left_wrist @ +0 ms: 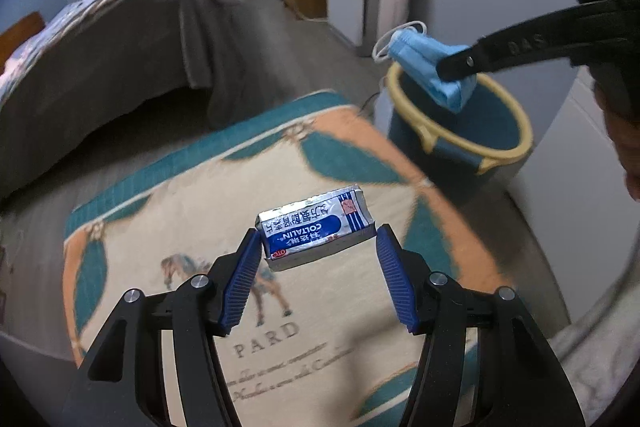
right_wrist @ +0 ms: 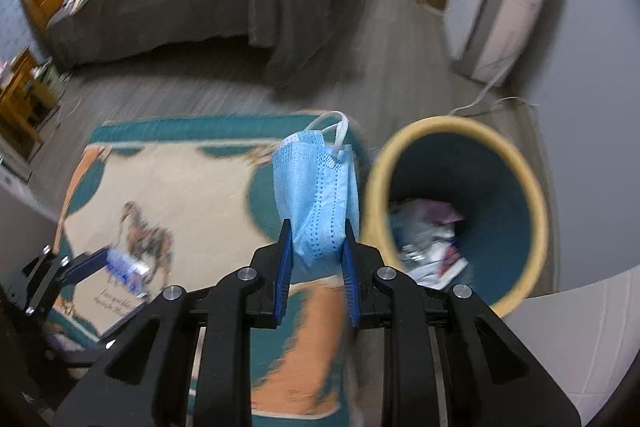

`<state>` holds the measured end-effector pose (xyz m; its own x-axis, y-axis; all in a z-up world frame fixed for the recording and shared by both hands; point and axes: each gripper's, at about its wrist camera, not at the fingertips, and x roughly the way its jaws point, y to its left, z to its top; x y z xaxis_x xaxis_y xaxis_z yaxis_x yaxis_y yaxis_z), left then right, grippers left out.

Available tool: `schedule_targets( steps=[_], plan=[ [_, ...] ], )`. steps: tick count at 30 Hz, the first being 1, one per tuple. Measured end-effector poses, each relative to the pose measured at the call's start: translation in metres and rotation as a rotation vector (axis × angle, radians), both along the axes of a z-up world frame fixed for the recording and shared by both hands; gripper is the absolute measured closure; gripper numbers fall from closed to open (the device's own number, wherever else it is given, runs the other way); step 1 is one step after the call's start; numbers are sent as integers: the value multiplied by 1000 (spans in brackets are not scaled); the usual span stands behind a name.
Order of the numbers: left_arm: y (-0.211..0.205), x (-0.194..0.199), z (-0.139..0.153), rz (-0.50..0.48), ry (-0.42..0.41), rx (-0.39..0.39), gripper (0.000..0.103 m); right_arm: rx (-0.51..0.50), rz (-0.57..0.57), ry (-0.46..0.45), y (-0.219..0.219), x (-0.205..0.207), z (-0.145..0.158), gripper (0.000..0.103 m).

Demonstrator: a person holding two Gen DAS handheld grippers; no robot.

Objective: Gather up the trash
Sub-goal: 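Carry the face mask and gum packet over the teal bin, then open both tools to drop the mask and gum packet into the bin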

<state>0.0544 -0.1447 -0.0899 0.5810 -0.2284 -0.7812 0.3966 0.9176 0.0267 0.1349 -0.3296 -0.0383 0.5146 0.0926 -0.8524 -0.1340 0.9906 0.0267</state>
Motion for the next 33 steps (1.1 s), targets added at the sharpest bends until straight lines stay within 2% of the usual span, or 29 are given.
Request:
schedule_targets(
  steps=[6,9,13,18,23,29,32,33],
  plan=[
    [-36,-1,28,-92,-41,-11,42,46,-135,-2,-65,5,-2,81],
    [-60,5,35,-145,-28,-33,42,61,-187,13,-92,6,-9,81],
    [-103,17,36,-235,-12,-27,42,55,-243,46,-123,8,-25,81],
    [-152,52,25,-298,32,2,42,79,-285,111,-148,13,-52,81],
    [-180,88,6,-302,79,14,42,108,-326,148,-167,18,-72,81],
    [-202,109,-13,-325,63,59,42,130,-349,169,-174,26,-85,81],
    [-210,117,-21,-317,60,62,41,152,-361,166,-177,29,-87,77],
    [-210,120,-25,-305,64,68,37,157,-368,166,-178,29,-88,72]
  ],
)
